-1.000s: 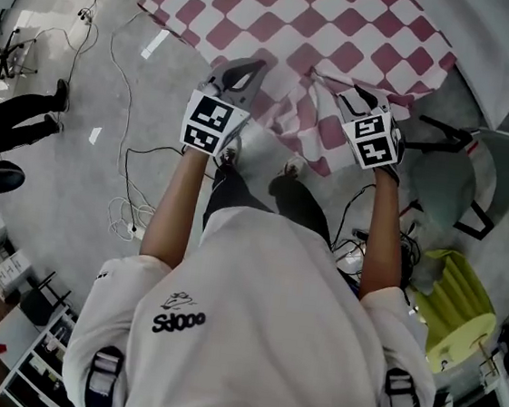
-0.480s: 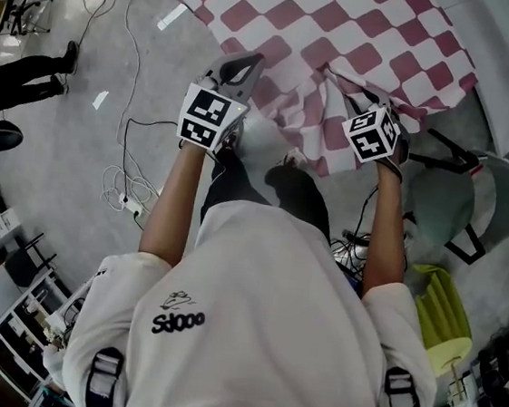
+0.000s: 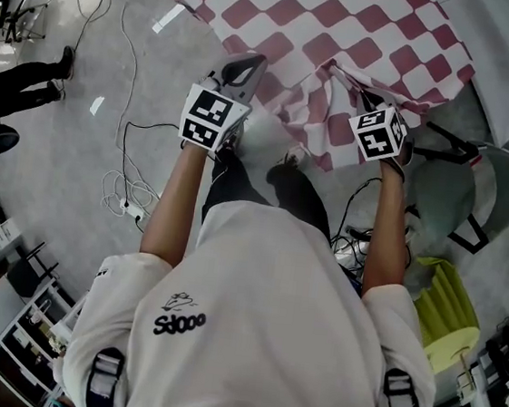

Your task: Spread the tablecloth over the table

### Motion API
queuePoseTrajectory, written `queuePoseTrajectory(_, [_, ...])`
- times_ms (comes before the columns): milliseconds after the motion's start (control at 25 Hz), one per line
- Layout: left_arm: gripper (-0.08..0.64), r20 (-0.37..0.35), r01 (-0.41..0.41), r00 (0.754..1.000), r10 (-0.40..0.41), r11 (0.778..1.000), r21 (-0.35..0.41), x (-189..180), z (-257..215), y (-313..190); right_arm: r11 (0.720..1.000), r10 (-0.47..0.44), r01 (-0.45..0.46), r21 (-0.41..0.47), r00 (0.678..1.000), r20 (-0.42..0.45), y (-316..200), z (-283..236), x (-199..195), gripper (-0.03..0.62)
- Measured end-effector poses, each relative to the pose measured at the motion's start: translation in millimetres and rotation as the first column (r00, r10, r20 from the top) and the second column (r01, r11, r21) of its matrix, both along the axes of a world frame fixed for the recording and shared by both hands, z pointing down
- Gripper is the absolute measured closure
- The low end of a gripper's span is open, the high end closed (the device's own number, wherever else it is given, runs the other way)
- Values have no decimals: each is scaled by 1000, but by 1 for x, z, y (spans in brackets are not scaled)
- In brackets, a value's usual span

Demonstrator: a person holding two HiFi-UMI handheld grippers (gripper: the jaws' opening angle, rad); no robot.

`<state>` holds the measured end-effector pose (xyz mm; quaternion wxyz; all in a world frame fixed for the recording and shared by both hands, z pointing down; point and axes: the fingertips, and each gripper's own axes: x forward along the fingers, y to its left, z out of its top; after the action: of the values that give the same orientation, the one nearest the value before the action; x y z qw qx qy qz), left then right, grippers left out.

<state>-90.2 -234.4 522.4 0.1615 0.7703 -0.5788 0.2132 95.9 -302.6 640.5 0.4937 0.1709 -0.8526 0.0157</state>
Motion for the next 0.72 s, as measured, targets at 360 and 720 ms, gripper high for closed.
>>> queuePoseTrajectory(360, [532,-31,-147,989,148,989,19,21,-11,0,981,182,-186,48,981,68,12,-45,24,568])
queuePoseTrajectory(720, [532,-49,-311,949,312,950,16,52,-20,-1,908,407,-414,57,907,109,37,-55,88,568])
